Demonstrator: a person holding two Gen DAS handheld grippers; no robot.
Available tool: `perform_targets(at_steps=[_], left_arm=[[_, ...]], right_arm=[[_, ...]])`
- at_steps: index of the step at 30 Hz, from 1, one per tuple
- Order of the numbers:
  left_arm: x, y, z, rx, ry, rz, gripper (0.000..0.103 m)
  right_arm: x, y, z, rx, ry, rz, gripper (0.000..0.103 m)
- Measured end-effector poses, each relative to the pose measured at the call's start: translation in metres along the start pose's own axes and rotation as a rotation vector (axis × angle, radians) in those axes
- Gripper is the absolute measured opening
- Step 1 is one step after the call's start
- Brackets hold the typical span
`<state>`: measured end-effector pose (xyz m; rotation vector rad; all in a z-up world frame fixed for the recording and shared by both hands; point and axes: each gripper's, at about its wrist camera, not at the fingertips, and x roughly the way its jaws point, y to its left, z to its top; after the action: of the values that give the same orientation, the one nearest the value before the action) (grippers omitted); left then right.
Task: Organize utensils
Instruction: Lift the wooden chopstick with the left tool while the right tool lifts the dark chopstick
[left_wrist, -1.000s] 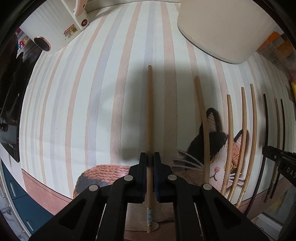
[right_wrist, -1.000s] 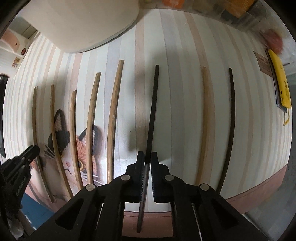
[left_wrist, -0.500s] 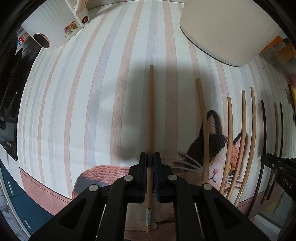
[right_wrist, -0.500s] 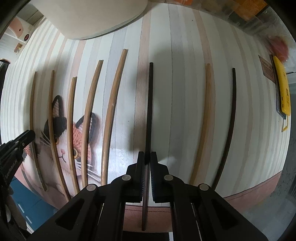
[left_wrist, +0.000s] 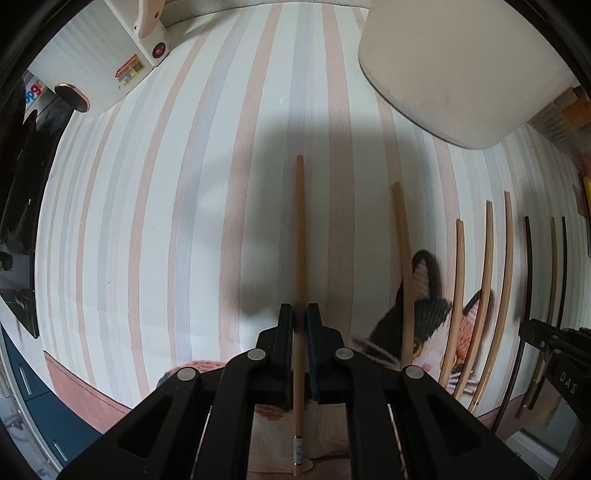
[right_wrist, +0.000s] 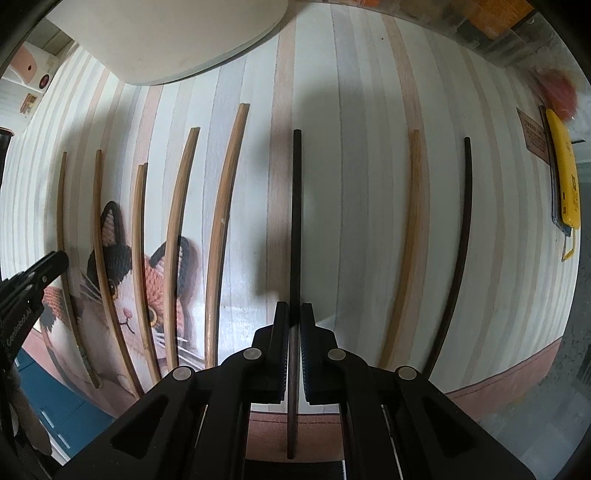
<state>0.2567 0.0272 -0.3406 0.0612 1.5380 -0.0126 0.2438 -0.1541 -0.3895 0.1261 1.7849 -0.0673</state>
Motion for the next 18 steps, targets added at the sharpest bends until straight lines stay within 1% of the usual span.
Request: perform_targets(at_steps=[1,3,6,11,14,18], left_arm=[[0.000,0.000,-0.001,-0.003,-0.002,0.007,0.004],[-0.007,0.000,-0.005,-0.003,-0.031,0.031,0.004],[-0.024,0.001,-0.010,-0.017,-0.080,0.031,0.004],[-0.059,0.003,-0.018,-0.025,-0.191,0.045,0.004],[-0.076,0.002,-0.022,-0.041,-0.236,0.038,0.004],[-0.096,0.010,-0.028,-0.066,-0.280,0.026,0.004]], right_arm=[[-0.004,-0.003,0.001,0.004,-0.005,0.004,0.006],[-0.007,-0.008,-0.001,0.016,-0.031,0.020,0.006],[-0.018,-0.016,-0.006,0.038,-0.079,0.043,0.006],[-0.054,-0.029,-0.011,0.041,-0.198,0.042,0.006],[-0.077,-0.032,-0.013,0.039,-0.267,0.040,0.006],[-0.104,-0.035,-0.017,0.046,-0.360,0.049,0.006]])
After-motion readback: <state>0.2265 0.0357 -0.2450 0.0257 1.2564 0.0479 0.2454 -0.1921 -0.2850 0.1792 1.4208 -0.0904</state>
